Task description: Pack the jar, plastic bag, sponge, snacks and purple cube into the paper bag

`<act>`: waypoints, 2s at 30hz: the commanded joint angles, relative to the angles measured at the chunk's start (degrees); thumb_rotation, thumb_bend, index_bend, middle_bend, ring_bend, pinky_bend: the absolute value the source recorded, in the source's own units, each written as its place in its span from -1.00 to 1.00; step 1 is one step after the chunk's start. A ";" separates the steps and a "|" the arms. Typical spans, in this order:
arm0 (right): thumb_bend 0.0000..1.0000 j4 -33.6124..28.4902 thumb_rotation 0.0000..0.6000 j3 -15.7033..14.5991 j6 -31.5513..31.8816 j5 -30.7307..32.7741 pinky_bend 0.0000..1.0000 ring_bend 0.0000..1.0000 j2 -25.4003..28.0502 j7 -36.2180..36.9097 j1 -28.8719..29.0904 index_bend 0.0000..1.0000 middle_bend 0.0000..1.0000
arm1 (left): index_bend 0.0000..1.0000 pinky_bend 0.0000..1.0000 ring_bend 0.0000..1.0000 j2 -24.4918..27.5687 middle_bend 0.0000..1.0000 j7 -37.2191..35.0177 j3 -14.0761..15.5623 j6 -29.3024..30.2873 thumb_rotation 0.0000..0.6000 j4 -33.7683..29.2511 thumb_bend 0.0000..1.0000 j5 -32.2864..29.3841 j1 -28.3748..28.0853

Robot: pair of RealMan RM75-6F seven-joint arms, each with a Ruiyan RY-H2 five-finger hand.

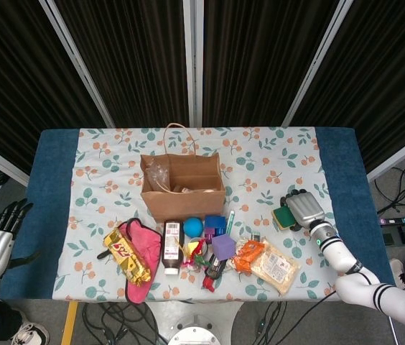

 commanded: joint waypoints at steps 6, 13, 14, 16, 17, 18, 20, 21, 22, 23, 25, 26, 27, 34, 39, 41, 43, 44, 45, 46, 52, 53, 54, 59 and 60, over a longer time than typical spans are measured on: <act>-0.90 -4.43 1.00 1.79 4.40 -0.75 -0.42 -0.50 3.36 -0.48 -0.88 -0.09 -0.21 | -0.80 -0.60 -0.87 -0.01 -0.69 0.05 -0.07 0.02 1.00 -0.15 -0.79 0.12 -0.13; -0.90 -19.68 1.00 7.21 13.59 -3.55 -0.42 -0.50 15.22 -2.95 -1.07 -0.09 -0.21 | -0.80 -0.60 -0.87 -0.19 -0.69 -0.42 -0.08 -0.03 1.00 -0.13 -0.79 0.10 -0.16; -0.90 -23.07 1.00 8.42 15.54 -4.13 -0.42 -0.50 17.68 -3.78 -1.19 -0.09 -0.21 | -0.80 -0.60 -0.88 -0.22 -0.69 -0.55 -0.05 0.11 1.00 -0.16 -0.79 0.24 -0.16; -0.90 -28.01 1.00 10.49 17.88 -4.43 -0.42 -0.50 21.10 -4.67 -1.22 -0.09 -0.20 | -0.80 -0.60 -0.88 -0.30 -0.69 -0.50 0.06 0.13 1.00 -0.08 -0.79 0.44 -0.19; -0.90 -30.21 1.00 11.56 18.88 -4.51 -0.41 -0.49 22.55 -5.09 -1.13 -0.09 -0.19 | -0.80 -0.60 -0.88 -0.32 -0.69 -0.52 0.14 0.06 1.00 -0.06 -0.79 0.47 -0.19; -0.90 -32.74 1.00 12.97 19.92 -4.55 -0.40 -0.48 24.15 -5.67 -0.84 -0.08 -0.18 | -0.80 -0.60 -0.88 -0.36 -0.69 -0.58 0.22 0.00 1.00 -0.06 -0.79 0.52 -0.19; -0.90 -35.79 1.00 15.08 20.92 -4.21 -0.39 -0.47 25.66 -6.58 0.01 -0.08 -0.18 | -0.80 -0.60 -0.88 -0.40 -0.69 -0.61 0.27 0.06 1.00 -0.01 -0.79 0.62 -0.19; -0.90 -37.35 1.00 16.42 21.35 -3.76 -0.38 -0.47 25.90 -7.07 0.82 -0.08 -0.18 | -0.80 -0.60 -0.88 -0.41 -0.69 -0.66 0.25 0.19 1.00 -0.03 -0.79 0.71 -0.20; -0.90 -38.30 1.00 17.27 21.54 -3.41 -0.38 -0.47 25.71 -7.40 1.51 -0.08 -0.18 | -0.80 -0.60 -0.88 -0.41 -0.69 -0.68 0.21 0.30 1.00 -0.05 -0.79 0.75 -0.21; -0.90 -39.04 1.00 17.99 21.58 -3.09 -0.38 -0.47 25.28 -7.78 2.30 -0.08 -0.18 | -0.80 -0.60 -0.87 -0.41 -0.69 -0.67 0.15 0.41 1.00 -0.08 -0.79 0.77 -0.22; -0.90 -39.68 1.00 19.25 21.79 -2.66 -0.38 -0.47 23.22 -8.94 4.36 -0.08 -0.19 | -0.80 -0.59 -0.87 -0.37 -0.69 -0.65 0.04 0.62 1.00 -0.20 -0.79 0.80 -0.24; -0.90 -39.44 1.00 19.72 21.87 -2.46 -0.38 -0.47 21.55 -9.81 5.65 -0.08 -0.19 | -0.80 -0.60 -0.88 -0.30 -0.69 -0.59 -0.02 0.72 1.00 -0.22 -0.79 0.81 -0.25; -0.90 -39.13 1.00 19.99 21.87 -2.17 -0.38 -0.47 20.18 -10.46 6.62 -0.08 -0.20 | -0.80 -0.60 -0.88 -0.22 -0.69 -0.56 -0.06 0.77 1.00 -0.23 -0.79 0.80 -0.26; -0.90 -33.99 1.00 20.88 19.27 3.41 -0.38 -0.47 10.15 -16.74 14.25 -0.06 -0.22 | -0.80 -0.60 -0.87 0.39 -0.69 -0.81 -0.47 0.85 1.00 -0.42 -0.79 0.21 -0.20; -0.89 -28.65 1.00 21.98 19.21 6.37 -0.38 -0.47 3.03 -19.25 19.10 -0.07 -0.22 | -0.80 -0.60 -0.87 0.47 -0.69 -1.12 -1.06 1.30 1.00 -0.42 -0.79 -0.37 -0.07; -0.89 -27.09 1.00 22.20 19.73 6.72 -0.38 -0.47 0.73 -19.94 20.54 -0.07 -0.22 | -0.80 -0.60 -0.87 0.50 -0.69 -1.33 -1.13 1.38 1.00 -0.32 -0.79 -0.53 0.04; -0.89 -26.28 1.00 22.16 19.95 7.11 -0.39 -0.47 -0.65 -20.46 21.37 -0.08 -0.23 | -0.80 -0.60 -0.87 0.60 -0.69 -1.56 -1.10 1.41 1.00 -0.17 -0.79 -0.63 0.17; -0.90 -25.99 1.00 22.07 20.11 7.37 -0.39 -0.47 -1.31 -20.76 21.74 -0.09 -0.24 | -0.80 -0.60 -0.88 0.67 -0.69 -1.74 -1.07 1.47 1.00 -0.04 -0.79 -0.65 0.25; -0.90 -25.85 1.00 21.96 20.21 7.54 -0.40 -0.47 -1.71 -20.95 21.93 -0.10 -0.24 | -0.80 -0.60 -0.87 0.71 -0.69 -1.90 -1.08 1.53 1.00 0.02 -0.79 -0.66 0.30; -0.90 -25.79 1.00 21.85 20.27 7.70 -0.40 -0.47 -1.99 -21.05 22.06 -0.11 -0.25 | -0.80 -0.60 -0.88 0.74 -0.69 -2.05 -1.10 1.60 1.00 0.09 -0.79 -0.67 0.33; -1.00 -26.59 1.00 20.82 19.01 9.18 -0.60 -0.66 -1.31 -21.37 22.17 -0.39 -0.44 | -0.80 -0.60 -0.87 0.76 -0.69 -2.57 -1.17 1.81 1.00 0.37 -0.79 -0.62 0.41; -1.00 -26.78 1.00 20.73 18.75 9.45 -0.65 -0.71 -1.04 -21.43 22.18 -0.47 -0.49 | -0.80 -0.60 -0.87 0.75 -0.69 -2.56 -1.15 1.79 1.00 0.40 -0.79 -0.60 0.41; -1.00 -27.04 1.00 20.63 18.40 9.83 -0.69 -0.75 -0.67 -21.49 22.21 -0.54 -0.54 | -0.80 -0.60 -0.87 0.74 -0.69 -2.57 -1.15 1.76 1.00 0.40 -0.79 -0.59 0.38; -1.00 -28.14 1.00 20.55 17.30 11.68 -0.83 -0.89 0.53 -21.20 22.29 -0.82 -0.68 | -0.80 -0.60 -0.87 0.70 -0.69 -2.34 -1.19 1.67 1.00 0.31 -0.79 -0.49 0.26; -1.00 -28.30 1.00 20.52 17.26 11.93 -0.83 -0.89 0.74 -21.10 22.28 -0.82 -0.69 | -0.80 -0.60 -0.87 0.71 -0.69 -2.30 -1.20 1.65 1.00 0.26 -0.79 -0.50 0.24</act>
